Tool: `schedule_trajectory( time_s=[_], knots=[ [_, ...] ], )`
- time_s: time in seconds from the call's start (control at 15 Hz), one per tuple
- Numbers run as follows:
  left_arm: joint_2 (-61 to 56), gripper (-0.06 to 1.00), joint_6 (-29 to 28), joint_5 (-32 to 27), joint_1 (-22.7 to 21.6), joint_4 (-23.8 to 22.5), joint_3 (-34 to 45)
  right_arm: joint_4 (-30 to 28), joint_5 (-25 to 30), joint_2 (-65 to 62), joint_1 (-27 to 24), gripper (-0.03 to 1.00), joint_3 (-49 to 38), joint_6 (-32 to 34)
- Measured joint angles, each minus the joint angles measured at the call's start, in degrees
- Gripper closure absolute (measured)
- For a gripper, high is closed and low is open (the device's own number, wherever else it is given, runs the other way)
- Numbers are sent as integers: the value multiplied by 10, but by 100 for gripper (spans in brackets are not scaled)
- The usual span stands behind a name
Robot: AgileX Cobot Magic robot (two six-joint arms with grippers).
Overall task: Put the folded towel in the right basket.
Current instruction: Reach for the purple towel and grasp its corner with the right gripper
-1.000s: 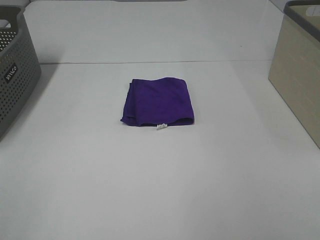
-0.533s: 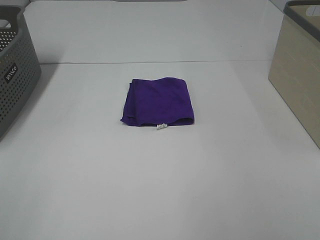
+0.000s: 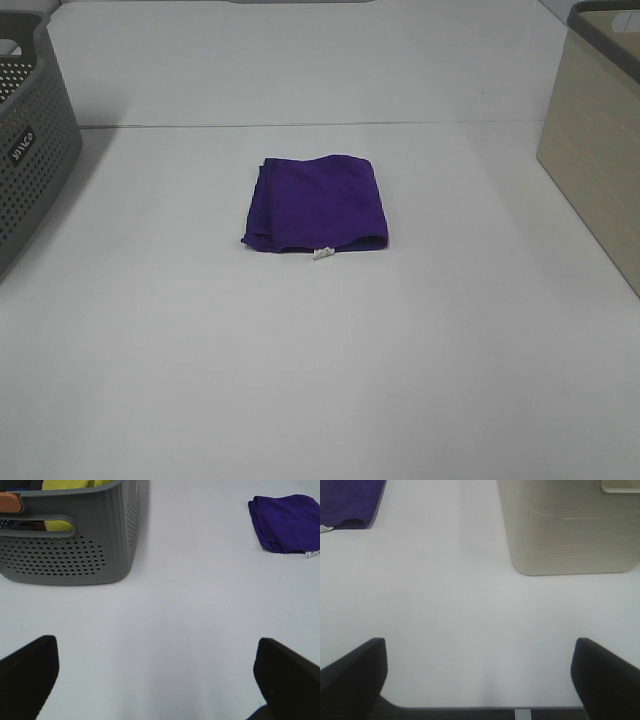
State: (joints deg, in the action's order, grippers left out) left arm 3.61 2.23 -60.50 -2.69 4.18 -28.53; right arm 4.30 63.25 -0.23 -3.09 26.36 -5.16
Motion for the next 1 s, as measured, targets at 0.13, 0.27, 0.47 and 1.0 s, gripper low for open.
schedule_trajectory(
  time_s=[0.13, 0.27, 0.47, 1.0],
  knots=[
    [0, -5, 0, 0, 0, 0, 0, 0, 0, 0, 0, 1, 0, 0],
    [0, -5, 1, 0, 0, 0, 0, 0, 0, 0, 0, 1, 0, 0],
    [0, -5, 2, 0, 0, 0, 0, 0, 0, 0, 0, 1, 0, 0],
    [0, -5, 2, 0, 0, 0, 0, 0, 0, 0, 0, 1, 0, 0]
  ],
)
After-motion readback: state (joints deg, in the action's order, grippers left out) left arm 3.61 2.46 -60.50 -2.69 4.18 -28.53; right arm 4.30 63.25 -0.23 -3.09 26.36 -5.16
